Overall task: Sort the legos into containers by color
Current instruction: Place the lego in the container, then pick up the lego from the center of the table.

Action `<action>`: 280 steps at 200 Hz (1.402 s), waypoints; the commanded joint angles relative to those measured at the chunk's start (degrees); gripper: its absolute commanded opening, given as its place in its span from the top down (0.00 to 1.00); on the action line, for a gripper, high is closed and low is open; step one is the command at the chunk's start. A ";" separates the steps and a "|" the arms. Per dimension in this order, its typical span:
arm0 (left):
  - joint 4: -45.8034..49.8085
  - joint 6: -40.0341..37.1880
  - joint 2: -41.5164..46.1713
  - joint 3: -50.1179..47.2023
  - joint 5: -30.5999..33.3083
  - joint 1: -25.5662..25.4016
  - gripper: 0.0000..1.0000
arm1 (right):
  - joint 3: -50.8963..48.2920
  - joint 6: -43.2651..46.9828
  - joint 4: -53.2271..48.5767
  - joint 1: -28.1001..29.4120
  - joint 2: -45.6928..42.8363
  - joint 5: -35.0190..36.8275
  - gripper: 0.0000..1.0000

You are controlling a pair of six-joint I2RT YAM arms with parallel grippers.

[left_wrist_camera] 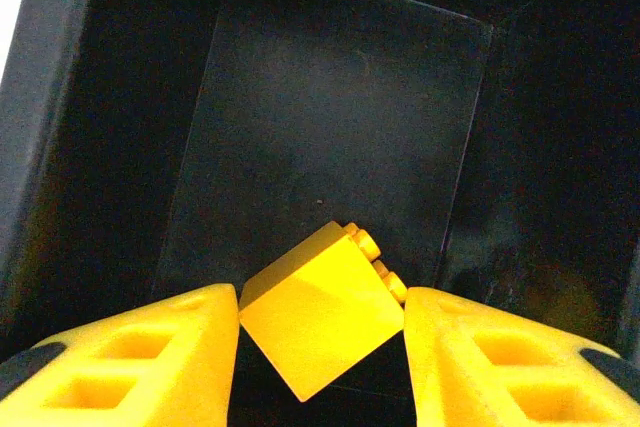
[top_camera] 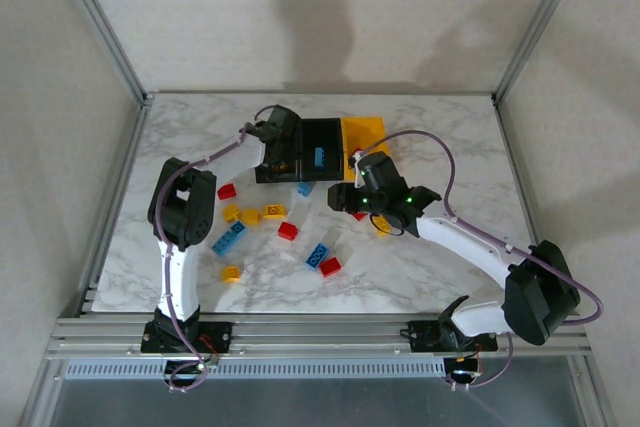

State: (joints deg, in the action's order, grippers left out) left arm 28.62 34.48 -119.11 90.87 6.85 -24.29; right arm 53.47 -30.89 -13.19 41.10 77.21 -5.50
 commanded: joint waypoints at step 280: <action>-14.46 1.64 49.29 -42.44 -14.30 -12.18 0.42 | 17.22 -18.50 -23.55 -12.08 24.29 15.11 0.31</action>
State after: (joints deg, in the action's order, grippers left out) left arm 15.31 35.27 -70.81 49.58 -7.64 -36.29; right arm 67.33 -45.58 -32.08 29.47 98.59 7.33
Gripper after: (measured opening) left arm 0.581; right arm 0.685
